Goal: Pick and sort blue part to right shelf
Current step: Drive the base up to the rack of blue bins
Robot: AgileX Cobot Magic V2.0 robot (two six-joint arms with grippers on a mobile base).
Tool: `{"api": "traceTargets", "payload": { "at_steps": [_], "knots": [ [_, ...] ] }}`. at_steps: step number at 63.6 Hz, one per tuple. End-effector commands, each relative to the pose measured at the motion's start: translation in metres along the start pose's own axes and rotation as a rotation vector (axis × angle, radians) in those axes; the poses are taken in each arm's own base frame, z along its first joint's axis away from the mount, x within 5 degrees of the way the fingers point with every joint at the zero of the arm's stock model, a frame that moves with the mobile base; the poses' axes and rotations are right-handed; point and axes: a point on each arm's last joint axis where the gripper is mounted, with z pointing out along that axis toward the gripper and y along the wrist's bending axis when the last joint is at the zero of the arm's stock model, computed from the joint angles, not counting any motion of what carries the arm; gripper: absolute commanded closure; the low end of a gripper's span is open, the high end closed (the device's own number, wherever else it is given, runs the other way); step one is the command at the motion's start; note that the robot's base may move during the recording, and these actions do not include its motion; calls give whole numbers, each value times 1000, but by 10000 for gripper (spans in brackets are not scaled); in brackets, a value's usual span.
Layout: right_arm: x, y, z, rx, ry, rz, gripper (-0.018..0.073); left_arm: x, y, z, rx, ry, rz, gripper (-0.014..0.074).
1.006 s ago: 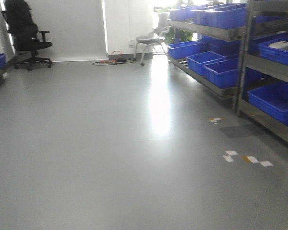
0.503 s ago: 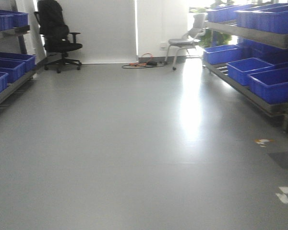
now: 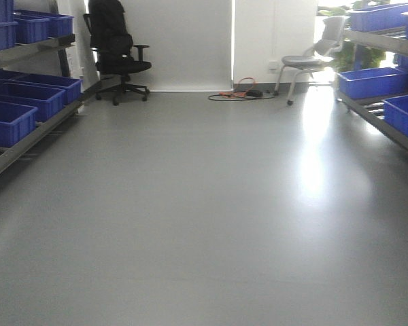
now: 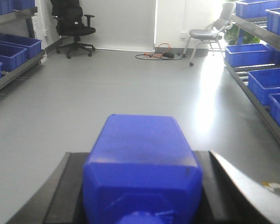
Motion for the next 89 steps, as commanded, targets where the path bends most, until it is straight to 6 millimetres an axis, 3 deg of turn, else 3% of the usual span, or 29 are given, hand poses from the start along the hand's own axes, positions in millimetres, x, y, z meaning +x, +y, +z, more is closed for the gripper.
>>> {"api": "traceTargets", "payload": {
  "at_steps": [1,89],
  "knots": [
    [-19,0,-1,4,-123,-1,146,-17,-1,0,8,-109,1,265],
    [-19,0,-1,4,-123,-1,146,-17,-1,0,8,-109,1,265]
  ]
}}
